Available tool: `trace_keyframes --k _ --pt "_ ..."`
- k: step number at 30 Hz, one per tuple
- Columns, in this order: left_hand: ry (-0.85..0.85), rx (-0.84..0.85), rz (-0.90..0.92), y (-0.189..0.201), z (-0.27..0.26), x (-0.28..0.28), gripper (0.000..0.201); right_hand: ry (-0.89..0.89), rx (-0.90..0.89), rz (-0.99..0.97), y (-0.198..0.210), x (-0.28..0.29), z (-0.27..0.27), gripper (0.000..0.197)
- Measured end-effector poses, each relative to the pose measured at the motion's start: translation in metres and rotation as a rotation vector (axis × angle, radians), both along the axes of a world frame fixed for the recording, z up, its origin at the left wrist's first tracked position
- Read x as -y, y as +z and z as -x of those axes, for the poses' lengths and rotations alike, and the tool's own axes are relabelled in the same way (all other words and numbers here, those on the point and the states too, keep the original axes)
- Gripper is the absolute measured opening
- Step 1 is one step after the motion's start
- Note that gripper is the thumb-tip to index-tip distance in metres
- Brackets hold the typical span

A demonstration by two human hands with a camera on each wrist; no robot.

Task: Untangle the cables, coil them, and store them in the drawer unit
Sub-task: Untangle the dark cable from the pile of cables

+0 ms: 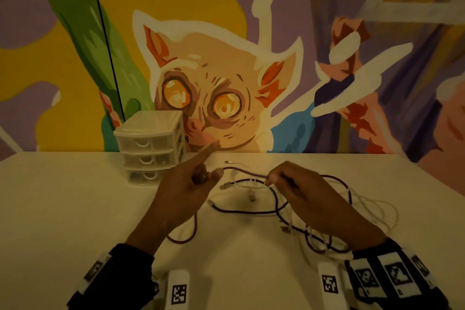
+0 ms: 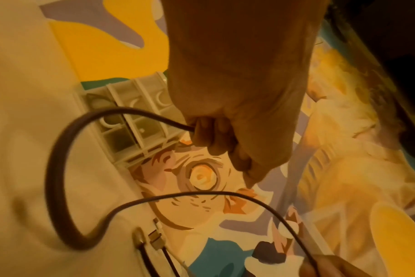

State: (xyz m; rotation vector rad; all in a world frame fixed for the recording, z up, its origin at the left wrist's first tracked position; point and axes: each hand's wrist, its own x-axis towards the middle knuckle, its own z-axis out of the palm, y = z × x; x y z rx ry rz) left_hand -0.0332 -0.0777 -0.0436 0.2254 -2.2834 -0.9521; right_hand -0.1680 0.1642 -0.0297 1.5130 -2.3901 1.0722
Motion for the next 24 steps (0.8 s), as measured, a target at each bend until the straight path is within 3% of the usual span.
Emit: trace_keyframes --k 2,5,7,11,15,16,19,20,24 --pt "-0.041 0.023 0.071 0.002 0.0 -0.007 0.045 0.022 0.039 -0.002 0.004 0.002 -0.004 0.018" --pt "-0.073 0.071 0.139 -0.005 0.002 -0.014 0.023 0.001 0.118 0.092 0.009 0.005 -0.012 0.017" --pt "-0.069 0.032 0.081 -0.005 0.003 -0.014 0.011 0.02 0.155 0.091 0.009 0.005 -0.015 0.015" --pt "0.081 -0.138 -0.03 0.005 -0.002 0.005 0.015 -0.026 0.136 -0.092 0.01 -0.007 -0.003 0.019" --pt "0.056 0.018 0.028 0.002 0.0 -0.002 0.01 -0.234 -0.209 0.37 0.017 -0.009 0.007 0.017" --pt "0.047 0.051 0.057 0.001 0.002 -0.007 0.014 -0.198 -0.177 0.381 0.015 -0.006 0.005 0.016" --pt "-0.007 0.081 0.089 0.0 0.004 -0.01 0.05 -0.028 -0.029 0.178 0.003 0.004 -0.004 0.01" --pt "-0.036 0.097 0.11 -0.001 0.004 -0.013 0.049 0.008 -0.01 0.164 0.001 0.005 -0.005 0.01" --pt "-0.061 0.062 0.148 -0.003 0.006 -0.024 0.01 0.032 0.076 0.153 0.006 0.004 -0.007 0.008"
